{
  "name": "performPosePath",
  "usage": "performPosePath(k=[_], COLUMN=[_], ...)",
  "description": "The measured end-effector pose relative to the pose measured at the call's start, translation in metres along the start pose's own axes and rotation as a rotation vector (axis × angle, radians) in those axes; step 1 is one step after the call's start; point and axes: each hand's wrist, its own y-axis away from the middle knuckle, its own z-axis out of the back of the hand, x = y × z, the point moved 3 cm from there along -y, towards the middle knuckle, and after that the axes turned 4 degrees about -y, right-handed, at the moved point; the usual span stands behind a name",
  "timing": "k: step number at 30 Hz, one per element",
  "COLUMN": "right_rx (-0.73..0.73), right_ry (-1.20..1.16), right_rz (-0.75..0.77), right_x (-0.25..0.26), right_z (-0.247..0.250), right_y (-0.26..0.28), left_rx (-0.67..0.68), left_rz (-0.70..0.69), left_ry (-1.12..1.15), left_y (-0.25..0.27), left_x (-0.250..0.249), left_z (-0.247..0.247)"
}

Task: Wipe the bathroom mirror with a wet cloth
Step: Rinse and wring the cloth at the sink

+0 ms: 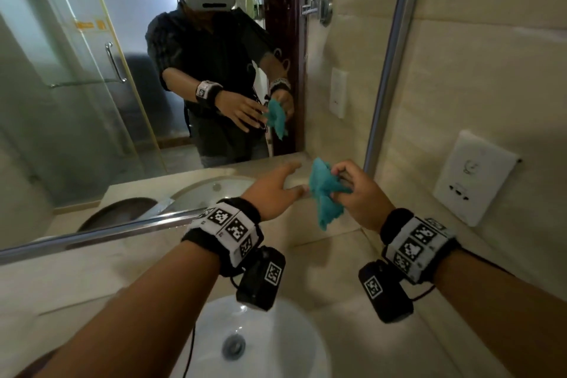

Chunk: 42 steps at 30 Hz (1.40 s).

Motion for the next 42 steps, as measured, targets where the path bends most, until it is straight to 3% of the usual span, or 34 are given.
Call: performPosePath(k=[3,6,10,14,20,23,28,32,36,42], right_rx=[0.017,0.109,0.139,0.203,0.242,0.248,0.326,0.38,0.362,0.372], right_ry=[-0.03,-0.028,-0.056,-0.055,0.02,0.085,0.157,0.22,0.315,0.223], right_rz=[0.013,0.049,-0.04,-0.183,-0.153,-0.141,-0.07,-0.07,-0.004,-0.008], right_x=[0.007,0.016,0.02,0.01,0.003,0.003,0.021,0.034,0.046,0.068], right_z=[-0.017,-0.03,-0.028,-0.019,-0.028,-0.033,-0.056,-0.085,-0.122,-0.19], right_y=[0.023,0.04,0.061,0.087,0.114,0.125,0.138,0.136,0.128,0.124], left_rx=[0.033,-0.021,-0.145,-0.129,-0.238,-0.309,-0.254,-0.315,-0.289,-0.256], left_rz=[-0.01,-0.03,-0.02,0.012,0.032,0.117,0.276,0.309,0.33,0.371], left_ry=[0.129,0.133,0.109,0.119,0.077,0.042,0.053,0.043,-0.02,-0.095], left_y=[0.017,0.035,0.06,0.087,0.129,0.157,0.205,0.235,0.264,0.311], left_x=[-0.004,-0.007,-0.008,-0.016,-0.026,-0.009,0.02,0.046,0.083,0.153], left_z=[-0.01,-0.016,-0.025,-0.038,-0.044,-0.036,-0.019,-0.002,0.022,0.062])
